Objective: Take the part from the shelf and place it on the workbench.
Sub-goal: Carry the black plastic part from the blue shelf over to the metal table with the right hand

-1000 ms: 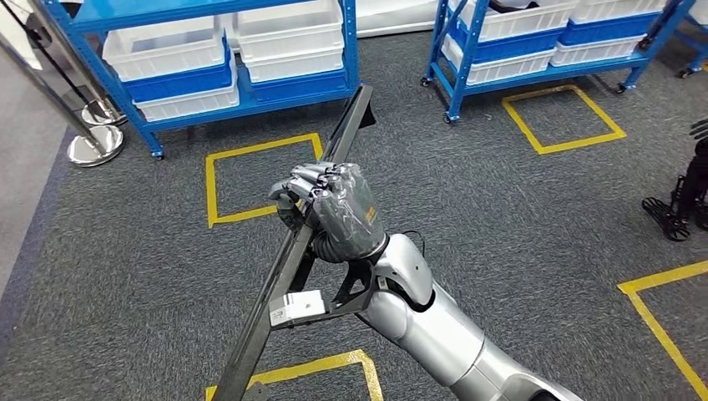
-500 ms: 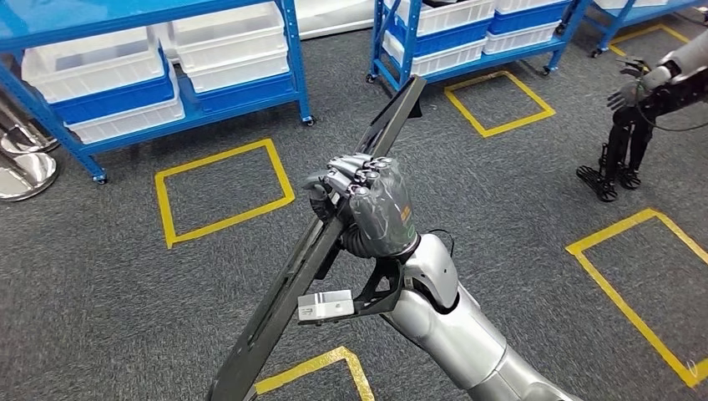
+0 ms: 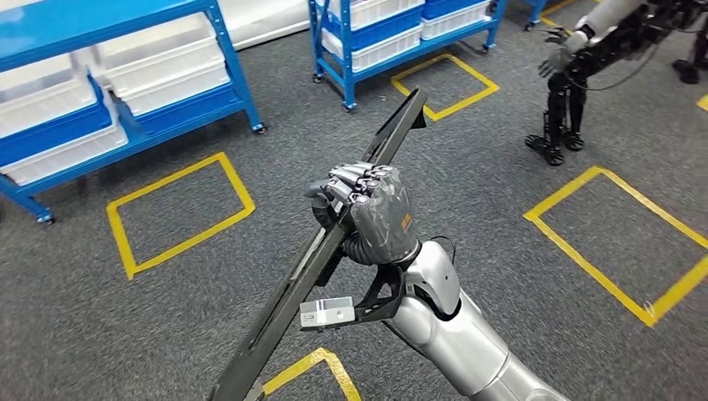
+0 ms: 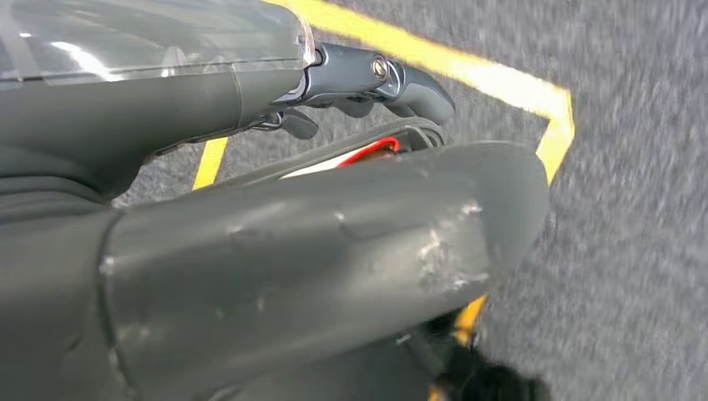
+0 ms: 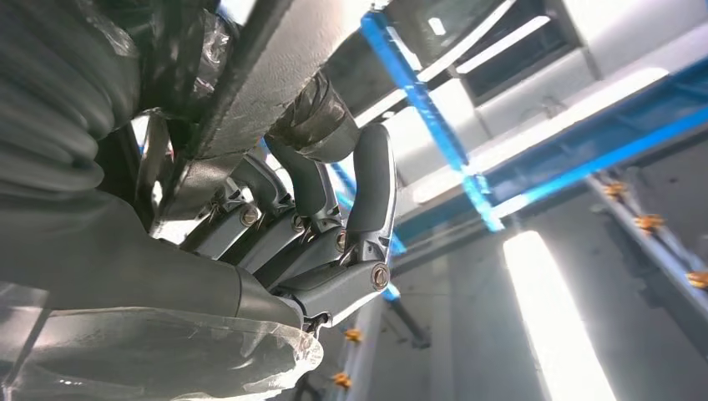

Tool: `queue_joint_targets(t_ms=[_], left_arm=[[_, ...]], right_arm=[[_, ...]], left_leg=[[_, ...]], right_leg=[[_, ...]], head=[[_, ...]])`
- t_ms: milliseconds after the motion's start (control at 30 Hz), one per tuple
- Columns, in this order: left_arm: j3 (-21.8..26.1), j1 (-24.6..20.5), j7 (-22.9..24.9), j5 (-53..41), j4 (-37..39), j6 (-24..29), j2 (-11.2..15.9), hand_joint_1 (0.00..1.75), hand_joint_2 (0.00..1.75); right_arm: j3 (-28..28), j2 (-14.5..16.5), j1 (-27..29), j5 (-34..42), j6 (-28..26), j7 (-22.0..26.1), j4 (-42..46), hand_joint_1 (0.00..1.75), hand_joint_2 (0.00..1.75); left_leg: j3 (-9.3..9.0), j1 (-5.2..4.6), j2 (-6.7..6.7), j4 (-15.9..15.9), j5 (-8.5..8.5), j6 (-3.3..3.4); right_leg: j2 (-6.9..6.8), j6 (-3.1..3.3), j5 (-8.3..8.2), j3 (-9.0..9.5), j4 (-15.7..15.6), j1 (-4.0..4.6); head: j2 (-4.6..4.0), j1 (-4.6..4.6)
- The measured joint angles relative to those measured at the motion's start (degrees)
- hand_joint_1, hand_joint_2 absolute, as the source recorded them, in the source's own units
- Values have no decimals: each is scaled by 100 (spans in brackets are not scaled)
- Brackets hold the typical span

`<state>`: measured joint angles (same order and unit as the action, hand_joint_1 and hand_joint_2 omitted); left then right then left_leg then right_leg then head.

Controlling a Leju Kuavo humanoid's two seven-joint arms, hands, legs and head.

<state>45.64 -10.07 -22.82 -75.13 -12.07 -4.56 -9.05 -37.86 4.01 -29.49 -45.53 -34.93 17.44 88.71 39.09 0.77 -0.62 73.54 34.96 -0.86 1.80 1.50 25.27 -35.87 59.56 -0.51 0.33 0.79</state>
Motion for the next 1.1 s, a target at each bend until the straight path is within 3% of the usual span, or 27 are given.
queue_joint_targets(t_ms=[33,67,100,167,233,300,333,400,433,500,533,567,633,700,733,800,833,900,933,1000,1033,1067,1100], left_arm=[[0,35,-7,3,0,-1,0,0,0],[0,60,-11,6,0,-1,0,0,0],[0,74,-16,9,0,-1,0,0,0],[1,86,-21,13,0,1,9,0,0],[2,109,-26,16,0,2,18,0,0],[2,149,-30,21,0,-1,15,0,0],[3,166,-31,30,0,-3,14,0,0],[4,197,-31,58,0,-12,11,0,0],[5,213,-30,71,0,-22,14,0,0],[7,251,-29,80,0,-54,19,0,0],[8,264,-28,80,0,-68,22,0,0],[8,269,-28,80,0,-78,23,0,0],[9,268,-29,79,0,-93,21,0,0],[9,263,-31,79,0,-101,21,0,0],[9,259,-32,80,0,-101,22,0,0],[9,240,-33,80,0,-101,24,0,0],[9,225,-34,80,0,-101,26,0,0],[9,201,-36,84,0,-95,32,0,0],[9,202,-37,88,0,-91,37,0,0],[9,223,-38,97,0,-84,44,0,0],[9,236,-40,103,0,-80,45,0,0],[9,246,-43,112,0,-75,46,0,0],[9,251,-47,122,0,-69,46,0,0]], right_arm=[[-1,-1,26,0,5,0,-12,175,175],[-3,-1,48,0,8,1,-23,175,175],[-4,-1,62,0,8,2,-30,175,175],[-7,1,71,0,7,7,-34,175,175],[-9,1,78,0,6,12,-42,175,175],[-8,-1,98,-3,2,15,-50,175,175],[-5,-3,111,-6,0,15,-51,175,175],[2,-6,124,-18,-2,15,-52,175,175],[4,-7,136,-25,-2,15,-56,175,175],[5,-7,176,-39,-1,14,-81,175,175],[5,-7,200,-46,-1,14,-98,175,175],[5,-8,218,-52,0,14,-113,175,175],[6,-7,230,-63,-1,15,-127,175,175],[7,5,226,-68,0,14,-128,175,175],[7,13,224,-67,2,14,-131,175,175],[7,31,220,-63,6,14,-141,175,175],[8,43,218,-61,7,14,-147,175,175],[8,79,200,-60,11,15,-163,175,175],[8,105,190,-59,14,14,-177,175,175],[7,147,180,-59,20,14,-214,175,175],[6,159,181,-60,23,14,-236,175,175],[6,164,181,-62,25,15,-256,175,175],[5,171,179,-66,26,15,-272,175,175]], left_leg=[[45,-1,13,79,-38,17],[-17,-3,31,-69,-183,44],[-168,-8,96,-406,-398,82],[-508,-16,370,-1152,-716,165],[-660,-34,525,-1475,-777,209],[-696,-33,408,-1555,-815,234],[-715,-22,332,-1616,-850,253],[-743,-2,169,-1728,-918,298],[-740,-20,90,-1741,-926,311],[-717,-30,-75,-1723,-920,318],[-707,-29,-156,-1707,-911,312],[-697,-24,-230,-1685,-898,301],[-685,-12,-359,-1613,-847,253],[-674,-31,-457,-1522,-781,177],[-676,-42,-500,-1499,-761,139],[-701,-42,-594,-1506,-749,75],[-705,-28,-572,-1487,-715,43],[-596,0,-349,-1192,-479,-3],[-463,13,-192,-879,-288,-18],[-125,16,-37,-149,23,-24],[-20,13,-6,49,43,-11],[-10,4,17,32,-55,18],[-102,-11,54,-208,-247,63]], right_leg=[[79,5,-5,-4,3,12],[158,7,-8,-5,7,20],[234,5,-12,-4,12,25],[363,-17,-25,-13,21,25],[480,-71,-57,-46,18,-2],[595,-148,-94,-80,-3,-23],[532,-178,-70,-103,18,-10],[219,-216,167,-259,337,19],[31,-228,363,-407,662,23],[-118,-258,659,-702,1332,-3],[-146,-276,670,-750,1466,-21],[-175,-296,579,-686,1382,-41],[-363,-327,279,-291,706,-64],[-532,-285,136,9,162,-40],[-550,-243,150,42,86,-18],[-417,-144,132,28,86,-1],[-359,-105,116,26,70,-5],[-241,-35,80,25,39,-26],[-179,-14,69,19,35,-27],[-34,9,56,7,41,-4],[47,14,53,4,46,14],[132,17,51,3,52,31],[215,18,49,4,57,47]], head=[[0,0],[0,0],[0,0],[0,-1],[0,-1],[0,0],[0,-3],[0,-13],[0,-18],[0,-22],[0,-22],[0,-22],[0,-22],[0,-20],[0,-18],[0,-17],[0,-17],[0,-16],[0,-16],[0,-15],[0,-15],[0,-15],[0,-15]])
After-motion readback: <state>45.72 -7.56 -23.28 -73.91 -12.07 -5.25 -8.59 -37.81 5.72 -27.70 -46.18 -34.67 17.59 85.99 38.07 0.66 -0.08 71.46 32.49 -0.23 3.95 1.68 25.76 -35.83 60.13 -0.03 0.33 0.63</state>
